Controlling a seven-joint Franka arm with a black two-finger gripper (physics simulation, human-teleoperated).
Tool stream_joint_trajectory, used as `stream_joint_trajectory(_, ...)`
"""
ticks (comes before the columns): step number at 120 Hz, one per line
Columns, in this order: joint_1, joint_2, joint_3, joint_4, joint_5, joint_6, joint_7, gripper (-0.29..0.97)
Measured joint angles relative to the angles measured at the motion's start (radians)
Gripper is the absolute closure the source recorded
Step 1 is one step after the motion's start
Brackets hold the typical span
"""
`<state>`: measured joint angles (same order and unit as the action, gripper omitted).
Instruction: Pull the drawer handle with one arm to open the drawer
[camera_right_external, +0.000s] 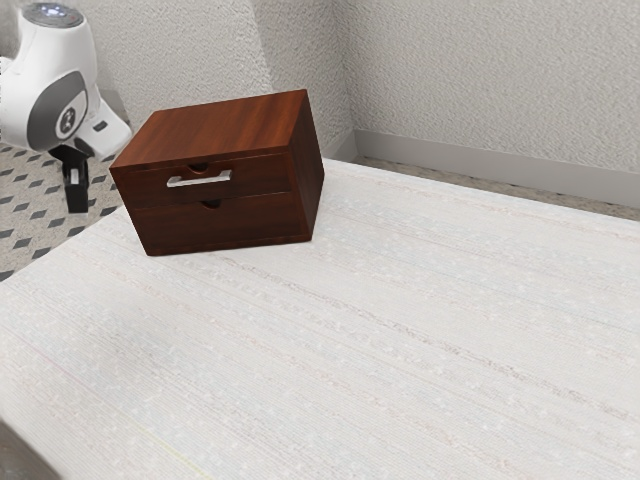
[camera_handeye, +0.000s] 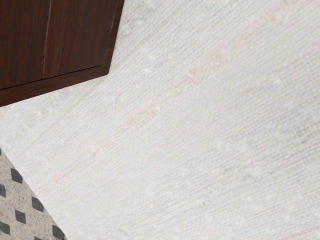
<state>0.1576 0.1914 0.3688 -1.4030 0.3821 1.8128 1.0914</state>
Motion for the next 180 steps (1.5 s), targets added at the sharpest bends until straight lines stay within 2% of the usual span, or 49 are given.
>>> stream_joint_trajectory(21, 0.028, 0.05, -0.006, 0.039, 0.0, 0.054, 0.006, 0.0)
stream_joint_trajectory(67, 0.031, 0.154, -0.017, 0.112, -0.006, 0.129, 0.014, 0.0)
stream_joint_trajectory(180, 0.037, 0.281, -0.082, 0.163, -0.011, 0.245, 0.015, 0.0)
